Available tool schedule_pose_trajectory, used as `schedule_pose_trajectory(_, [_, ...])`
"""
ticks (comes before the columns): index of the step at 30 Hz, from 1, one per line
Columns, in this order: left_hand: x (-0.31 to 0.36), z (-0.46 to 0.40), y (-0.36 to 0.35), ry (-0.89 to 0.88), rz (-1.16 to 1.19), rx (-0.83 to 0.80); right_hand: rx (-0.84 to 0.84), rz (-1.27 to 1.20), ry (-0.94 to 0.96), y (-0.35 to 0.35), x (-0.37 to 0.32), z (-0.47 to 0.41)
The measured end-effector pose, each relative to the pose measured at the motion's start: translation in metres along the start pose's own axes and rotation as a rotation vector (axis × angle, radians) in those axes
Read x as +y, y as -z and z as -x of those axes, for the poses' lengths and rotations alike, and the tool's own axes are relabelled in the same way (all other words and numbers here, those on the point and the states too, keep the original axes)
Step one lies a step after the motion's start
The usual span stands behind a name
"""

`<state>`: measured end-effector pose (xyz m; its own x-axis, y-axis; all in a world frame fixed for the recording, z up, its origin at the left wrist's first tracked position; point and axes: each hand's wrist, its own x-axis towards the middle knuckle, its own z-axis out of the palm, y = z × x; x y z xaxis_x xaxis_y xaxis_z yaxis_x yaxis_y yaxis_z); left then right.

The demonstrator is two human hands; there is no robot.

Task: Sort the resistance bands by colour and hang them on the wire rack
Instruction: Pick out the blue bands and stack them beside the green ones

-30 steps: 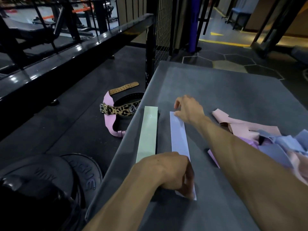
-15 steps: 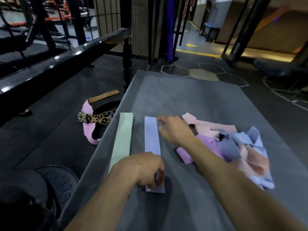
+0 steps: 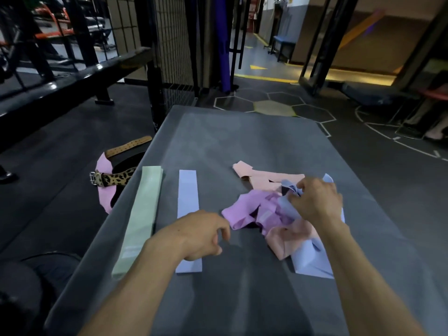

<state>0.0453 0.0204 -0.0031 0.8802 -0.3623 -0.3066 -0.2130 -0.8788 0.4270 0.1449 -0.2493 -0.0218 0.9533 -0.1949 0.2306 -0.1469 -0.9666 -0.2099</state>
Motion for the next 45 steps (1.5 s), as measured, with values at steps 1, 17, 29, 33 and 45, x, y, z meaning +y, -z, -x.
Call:
schedule_pose_trajectory(1, [0.001, -0.003, -0.001, 0.000, -0.005, 0.010, -0.062, 0.031, -0.019, -0.002, 0.002, 0.000])
schedule_pose_trajectory(17, [0.020, -0.026, -0.005, 0.012, -0.028, 0.111, 0.160, -0.245, 0.120, 0.032, -0.002, 0.002])
schedule_pose_trajectory(29, [0.013, -0.026, 0.001, -0.004, 0.112, 0.514, 0.295, -1.114, 0.078, 0.063, -0.023, 0.013])
schedule_pose_trajectory(33, [0.016, -0.023, 0.009, -0.022, 0.441, 0.696, -0.088, -1.354, 0.102, 0.067, -0.034, 0.021])
schedule_pose_trajectory(45, [0.007, -0.020, 0.016, -0.029, 0.492, 0.733, -0.658, -1.489, 0.170, 0.059, -0.049, 0.030])
